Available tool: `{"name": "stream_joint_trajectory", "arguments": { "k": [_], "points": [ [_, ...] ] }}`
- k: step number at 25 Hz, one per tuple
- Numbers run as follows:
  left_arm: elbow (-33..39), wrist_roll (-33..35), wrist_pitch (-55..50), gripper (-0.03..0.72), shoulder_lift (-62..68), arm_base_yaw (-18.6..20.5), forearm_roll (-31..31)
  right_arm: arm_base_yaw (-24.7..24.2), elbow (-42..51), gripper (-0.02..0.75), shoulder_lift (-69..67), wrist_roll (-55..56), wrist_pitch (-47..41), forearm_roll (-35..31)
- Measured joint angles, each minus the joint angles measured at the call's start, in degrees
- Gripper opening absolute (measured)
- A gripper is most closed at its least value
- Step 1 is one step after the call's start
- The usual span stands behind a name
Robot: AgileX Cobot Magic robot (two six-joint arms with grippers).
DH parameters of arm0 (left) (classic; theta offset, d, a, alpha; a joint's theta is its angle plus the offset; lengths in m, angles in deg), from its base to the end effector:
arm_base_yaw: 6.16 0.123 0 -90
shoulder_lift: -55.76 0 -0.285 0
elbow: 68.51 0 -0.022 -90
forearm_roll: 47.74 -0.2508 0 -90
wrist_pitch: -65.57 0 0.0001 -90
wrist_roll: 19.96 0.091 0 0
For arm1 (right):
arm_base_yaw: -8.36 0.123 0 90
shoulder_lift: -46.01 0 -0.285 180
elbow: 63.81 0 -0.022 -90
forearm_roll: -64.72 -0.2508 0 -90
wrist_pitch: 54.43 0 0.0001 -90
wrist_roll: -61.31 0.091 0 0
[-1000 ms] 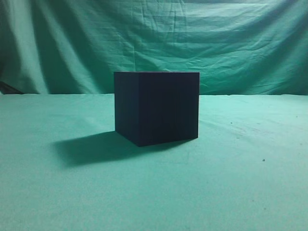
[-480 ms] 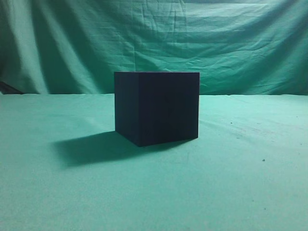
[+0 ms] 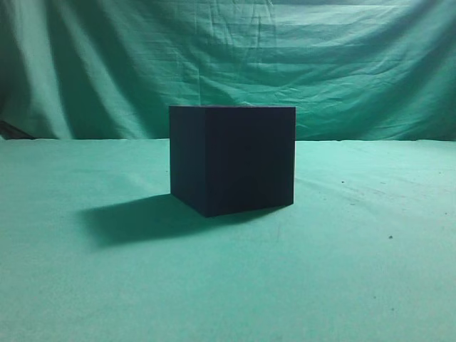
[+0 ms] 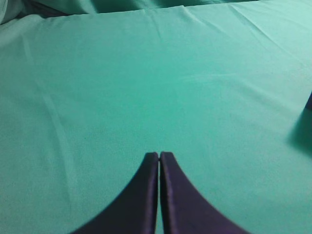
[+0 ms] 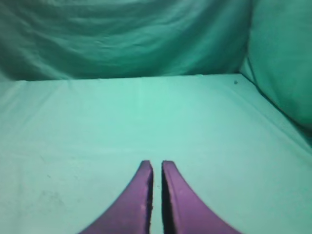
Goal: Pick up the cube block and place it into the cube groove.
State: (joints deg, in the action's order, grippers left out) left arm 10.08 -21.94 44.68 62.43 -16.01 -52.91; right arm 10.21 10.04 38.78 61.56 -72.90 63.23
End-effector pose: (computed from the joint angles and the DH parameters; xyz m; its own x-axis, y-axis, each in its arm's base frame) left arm 0.0522 -0.0061 0.1735 -0.2654 0.0966 -0.9593 0.1540 0.9864 0.0567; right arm 0.0513 0.0024 0.2043 -0.1668 0.0237 -0.9857 -0.0356 0.9989 0.0300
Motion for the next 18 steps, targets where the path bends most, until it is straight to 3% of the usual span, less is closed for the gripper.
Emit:
{"name": "stream_joint_trajectory", "arguments": {
  "k": [7,12,13,14,15,16,18],
  "points": [
    [0.0,0.0,0.0,0.000,0.0,0.0,0.0,-2.9,4.9,0.000,0.0,0.0,2.0,-0.7],
    [0.0,0.0,0.0,0.000,0.0,0.0,0.0,-2.9,5.0,0.000,0.0,0.1,-2.8,-1.5],
    [0.0,0.0,0.0,0.000,0.0,0.0,0.0,-2.9,5.0,0.047,0.0,0.1,-3.3,-1.7],
    [0.0,0.0,0.0,0.000,0.0,0.0,0.0,-2.9,5.0,0.000,0.0,0.1,-3.6,-1.8],
    [0.0,0.0,0.0,0.000,0.0,0.0,0.0,-2.9,5.0,0.000,0.0,0.1,-3.7,-1.9],
    [0.0,0.0,0.0,0.000,0.0,0.0,0.0,-2.9,5.0,0.047,0.0,0.1,-3.7,-2.2],
    [0.0,0.0,0.0,0.000,0.0,0.0,0.0,-2.9,5.0,0.047,0.0,0.1,-3.7,-2.2]
  ]
}}
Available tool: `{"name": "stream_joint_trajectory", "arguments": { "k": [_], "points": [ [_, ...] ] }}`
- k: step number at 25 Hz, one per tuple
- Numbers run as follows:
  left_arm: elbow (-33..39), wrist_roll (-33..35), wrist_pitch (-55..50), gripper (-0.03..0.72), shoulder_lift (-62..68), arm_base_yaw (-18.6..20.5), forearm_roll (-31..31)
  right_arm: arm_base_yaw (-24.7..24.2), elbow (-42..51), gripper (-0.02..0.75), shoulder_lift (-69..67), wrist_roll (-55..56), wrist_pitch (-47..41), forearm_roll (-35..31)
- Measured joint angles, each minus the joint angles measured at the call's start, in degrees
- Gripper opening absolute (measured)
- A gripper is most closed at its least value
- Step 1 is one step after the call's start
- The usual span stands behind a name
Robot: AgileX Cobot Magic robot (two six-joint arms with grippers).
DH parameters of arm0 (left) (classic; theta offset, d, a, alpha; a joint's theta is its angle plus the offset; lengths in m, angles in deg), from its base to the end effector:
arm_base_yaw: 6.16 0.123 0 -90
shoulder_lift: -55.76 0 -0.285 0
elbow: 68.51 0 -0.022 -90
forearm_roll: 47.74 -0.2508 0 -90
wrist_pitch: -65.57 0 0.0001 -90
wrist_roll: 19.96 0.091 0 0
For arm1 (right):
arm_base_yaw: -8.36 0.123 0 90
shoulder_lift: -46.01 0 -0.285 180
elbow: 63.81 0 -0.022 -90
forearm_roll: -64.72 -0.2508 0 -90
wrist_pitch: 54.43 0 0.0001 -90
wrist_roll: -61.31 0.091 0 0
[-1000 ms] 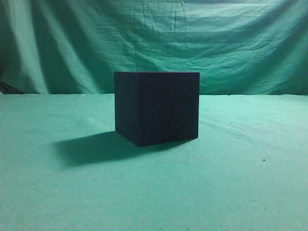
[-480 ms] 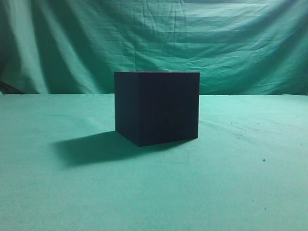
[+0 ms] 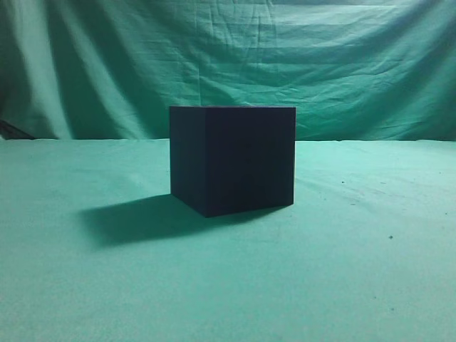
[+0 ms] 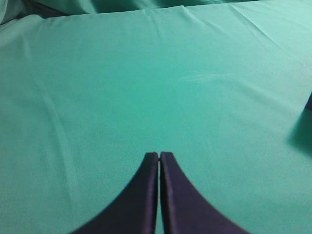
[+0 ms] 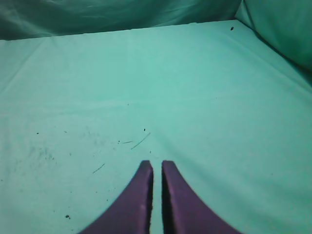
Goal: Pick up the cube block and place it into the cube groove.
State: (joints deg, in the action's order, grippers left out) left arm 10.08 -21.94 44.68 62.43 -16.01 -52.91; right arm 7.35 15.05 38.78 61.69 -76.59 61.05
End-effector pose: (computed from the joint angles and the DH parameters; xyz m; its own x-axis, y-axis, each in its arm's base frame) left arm 0.0522 -0.0061 0.1735 -0.2654 0.0966 -0.9593 0.1540 0.9864 0.0567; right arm 0.0524 0.0013 0.1694 -0.3121 0.0714 -0.9474 0.0153 0.9974 0.0701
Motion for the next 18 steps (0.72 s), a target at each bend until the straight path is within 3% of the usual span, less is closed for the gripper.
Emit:
{"name": "stream_joint_trajectory", "arguments": {
  "k": [18],
  "points": [
    [0.0,0.0,0.0,0.000,0.0,0.0,0.0,0.0,0.0,0.047,0.0,0.0,0.0,-0.1]
  ]
}}
